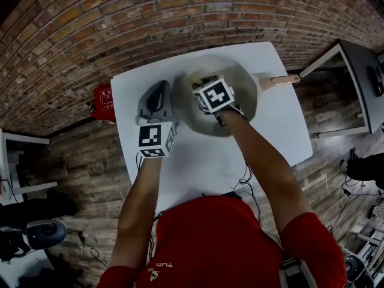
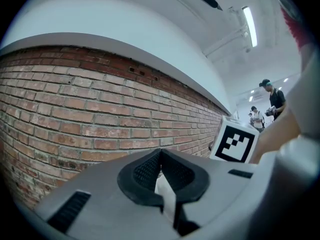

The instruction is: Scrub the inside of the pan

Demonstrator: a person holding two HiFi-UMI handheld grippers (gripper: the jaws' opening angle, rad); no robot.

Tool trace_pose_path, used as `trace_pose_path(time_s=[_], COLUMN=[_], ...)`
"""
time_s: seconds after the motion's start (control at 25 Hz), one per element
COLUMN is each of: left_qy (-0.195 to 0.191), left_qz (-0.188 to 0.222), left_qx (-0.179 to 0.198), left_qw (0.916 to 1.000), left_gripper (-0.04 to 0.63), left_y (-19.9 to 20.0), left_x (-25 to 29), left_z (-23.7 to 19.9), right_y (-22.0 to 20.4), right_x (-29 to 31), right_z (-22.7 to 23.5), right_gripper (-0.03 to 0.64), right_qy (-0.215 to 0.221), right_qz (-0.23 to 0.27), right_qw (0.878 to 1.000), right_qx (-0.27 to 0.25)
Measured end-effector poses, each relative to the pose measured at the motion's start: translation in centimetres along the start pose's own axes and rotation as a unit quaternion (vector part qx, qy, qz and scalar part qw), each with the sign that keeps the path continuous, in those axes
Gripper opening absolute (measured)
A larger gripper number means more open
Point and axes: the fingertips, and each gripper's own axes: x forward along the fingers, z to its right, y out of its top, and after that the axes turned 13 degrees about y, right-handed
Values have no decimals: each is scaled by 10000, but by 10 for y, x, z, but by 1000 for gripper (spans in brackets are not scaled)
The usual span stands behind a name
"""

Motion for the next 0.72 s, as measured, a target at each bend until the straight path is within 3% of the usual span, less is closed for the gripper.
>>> trace_pose_path(time_s=[0.24,0.72], left_qy=[5,-63], left_qz=[-5,-39], left_qx=[-53,-112], left_qw=[10000,9999], left_gripper=[14,14], left_y=[-1,-5], left_x=[1,4], left_z=[-3,4], right_y=[-8,-32], right_x=[10,-42], right_z=[11,91], right_gripper=[86,86], right_qy=[-94,-1055], right_qz=[-238,-345], right_qw=[9996,9931], right_qx=[-101,386])
